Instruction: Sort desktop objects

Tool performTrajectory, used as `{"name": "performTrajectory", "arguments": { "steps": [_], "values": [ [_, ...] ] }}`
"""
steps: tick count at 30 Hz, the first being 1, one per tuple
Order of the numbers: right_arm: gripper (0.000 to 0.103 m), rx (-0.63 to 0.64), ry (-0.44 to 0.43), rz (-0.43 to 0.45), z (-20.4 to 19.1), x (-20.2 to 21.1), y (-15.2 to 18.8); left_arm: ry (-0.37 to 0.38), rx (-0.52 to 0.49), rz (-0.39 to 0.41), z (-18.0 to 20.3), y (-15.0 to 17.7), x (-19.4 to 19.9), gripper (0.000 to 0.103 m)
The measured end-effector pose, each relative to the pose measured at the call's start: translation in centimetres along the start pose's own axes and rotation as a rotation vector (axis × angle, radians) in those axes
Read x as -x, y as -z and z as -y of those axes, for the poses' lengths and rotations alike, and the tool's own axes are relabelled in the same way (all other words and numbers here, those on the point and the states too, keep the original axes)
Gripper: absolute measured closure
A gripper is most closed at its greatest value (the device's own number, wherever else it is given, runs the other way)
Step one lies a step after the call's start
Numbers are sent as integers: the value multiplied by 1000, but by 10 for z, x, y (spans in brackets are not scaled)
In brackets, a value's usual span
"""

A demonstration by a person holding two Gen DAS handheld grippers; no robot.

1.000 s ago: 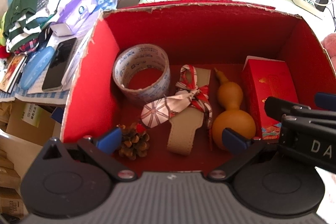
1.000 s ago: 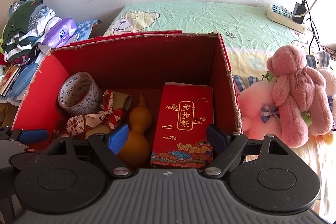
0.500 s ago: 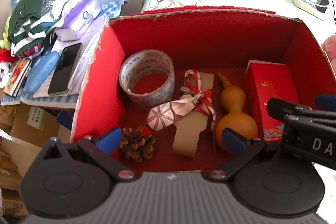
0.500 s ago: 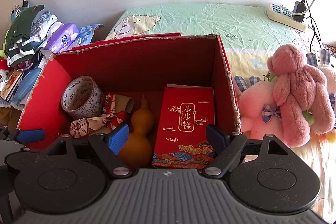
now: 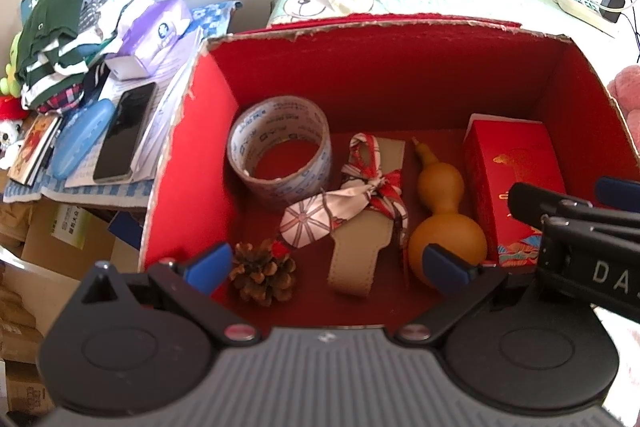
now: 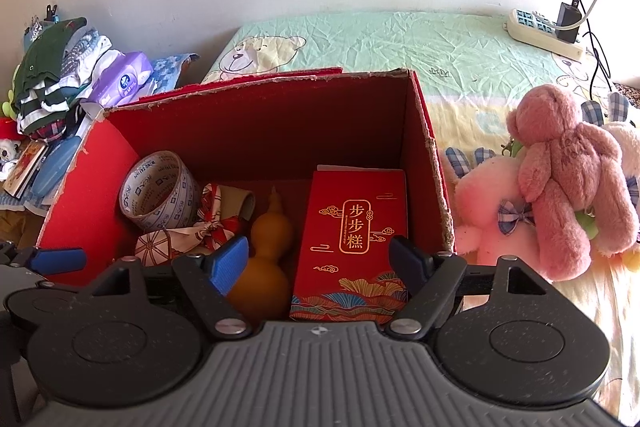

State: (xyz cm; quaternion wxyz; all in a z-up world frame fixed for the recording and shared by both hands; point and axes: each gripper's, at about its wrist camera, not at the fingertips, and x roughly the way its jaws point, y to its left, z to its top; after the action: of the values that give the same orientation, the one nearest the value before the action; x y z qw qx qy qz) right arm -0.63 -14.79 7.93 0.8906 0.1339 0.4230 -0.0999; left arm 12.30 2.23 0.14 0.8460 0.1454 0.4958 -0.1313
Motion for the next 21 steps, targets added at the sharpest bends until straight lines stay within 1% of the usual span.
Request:
{"name": "performTrajectory", "arguments": {
  "steps": [21],
  "values": [
    [24,8,5,1,0,0,0,-7,-2,0,-2,0,0,1]
  ]
}}
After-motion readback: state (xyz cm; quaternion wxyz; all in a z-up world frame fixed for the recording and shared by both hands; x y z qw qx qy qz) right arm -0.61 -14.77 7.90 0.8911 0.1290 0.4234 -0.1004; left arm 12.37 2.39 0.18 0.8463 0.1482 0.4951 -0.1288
